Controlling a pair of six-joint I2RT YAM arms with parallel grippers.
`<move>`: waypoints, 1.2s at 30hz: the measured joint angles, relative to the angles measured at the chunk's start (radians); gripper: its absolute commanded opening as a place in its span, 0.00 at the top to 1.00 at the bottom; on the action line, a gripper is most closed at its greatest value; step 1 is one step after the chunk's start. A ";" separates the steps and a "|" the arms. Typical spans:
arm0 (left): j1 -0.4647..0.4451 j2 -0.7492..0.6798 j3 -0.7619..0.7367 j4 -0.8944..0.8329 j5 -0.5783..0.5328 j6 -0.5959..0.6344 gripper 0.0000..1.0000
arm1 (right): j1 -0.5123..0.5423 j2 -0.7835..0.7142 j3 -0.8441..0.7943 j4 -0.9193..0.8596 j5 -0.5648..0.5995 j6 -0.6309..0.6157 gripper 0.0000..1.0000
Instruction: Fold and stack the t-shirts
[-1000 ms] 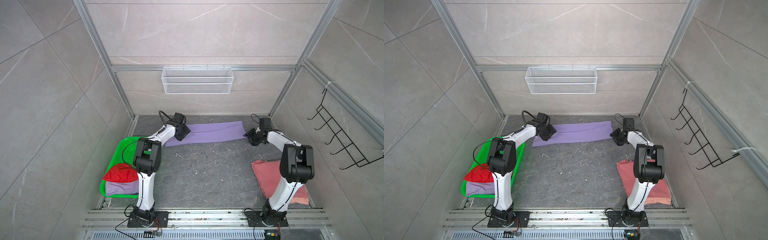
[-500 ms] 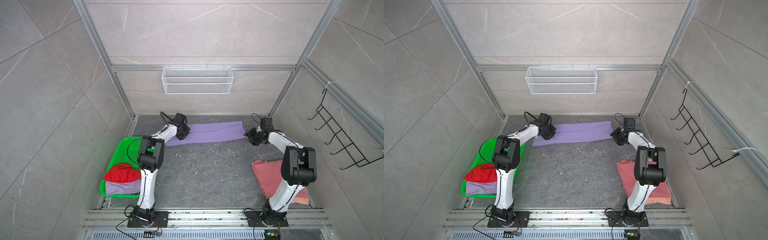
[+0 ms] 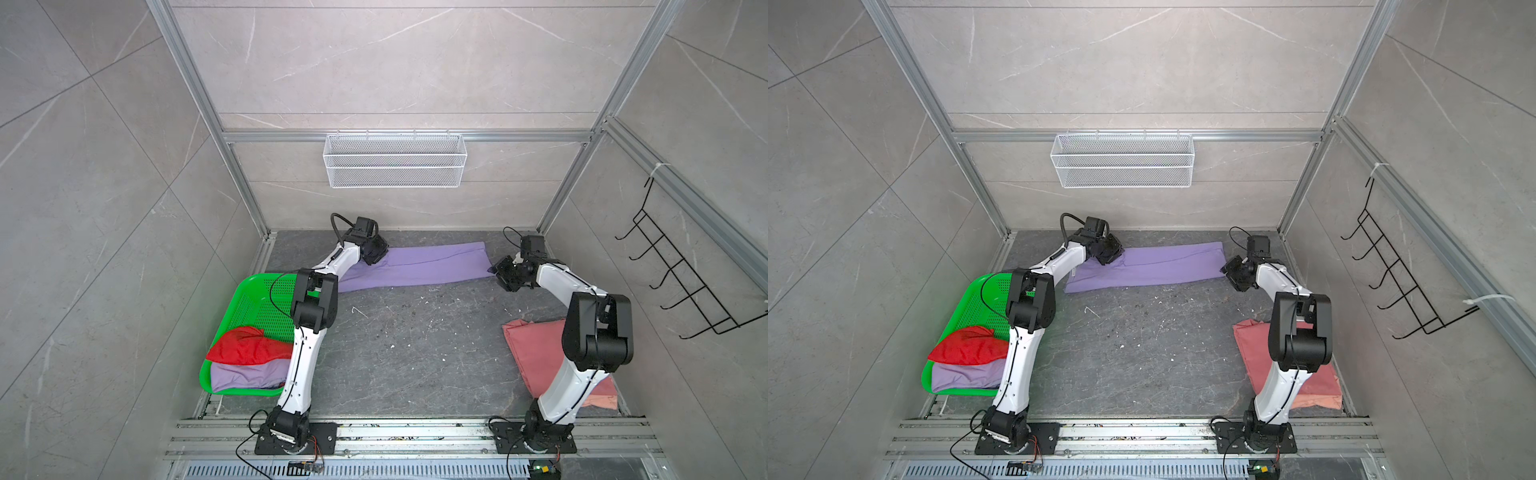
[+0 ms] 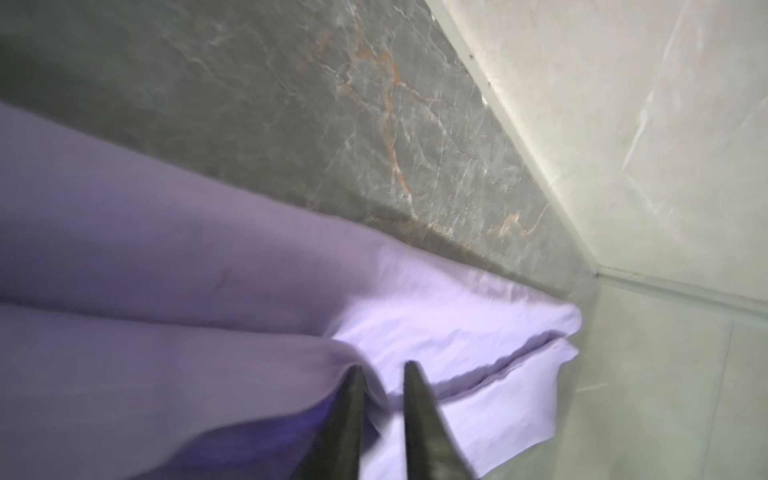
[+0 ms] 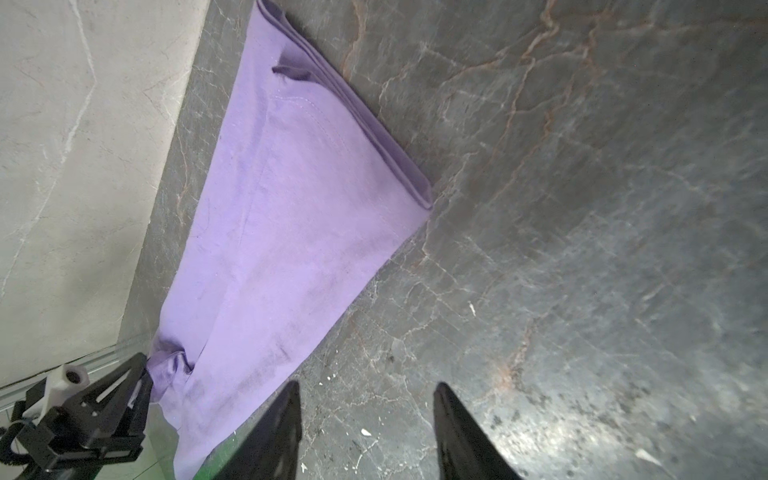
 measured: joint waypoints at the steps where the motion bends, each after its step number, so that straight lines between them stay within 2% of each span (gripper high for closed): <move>1: 0.003 0.011 0.018 -0.004 0.004 0.016 0.53 | 0.000 0.000 0.000 -0.003 0.000 -0.003 0.48; 7: 0.024 -0.006 -0.011 0.004 -0.005 0.111 0.47 | 0.000 0.000 0.000 -0.010 0.000 -0.012 0.48; 12: 0.044 -0.133 -0.163 0.033 -0.038 0.170 0.47 | 0.000 0.000 0.000 -0.014 0.000 -0.015 0.48; 19: 0.052 -0.316 -0.294 0.012 -0.089 0.190 0.46 | 0.000 0.000 0.002 -0.012 -0.006 -0.014 0.48; 23: 0.049 -0.385 -0.394 -0.001 -0.090 0.169 0.40 | 0.000 0.001 0.008 -0.004 -0.019 -0.010 0.47; 29: 0.040 -0.392 -0.492 -0.021 -0.088 0.109 0.35 | 0.013 0.036 0.078 0.017 -0.033 -0.007 0.46; 36: 0.038 -0.315 -0.453 0.029 -0.082 0.055 0.32 | 0.066 0.077 0.162 0.034 -0.040 -0.003 0.45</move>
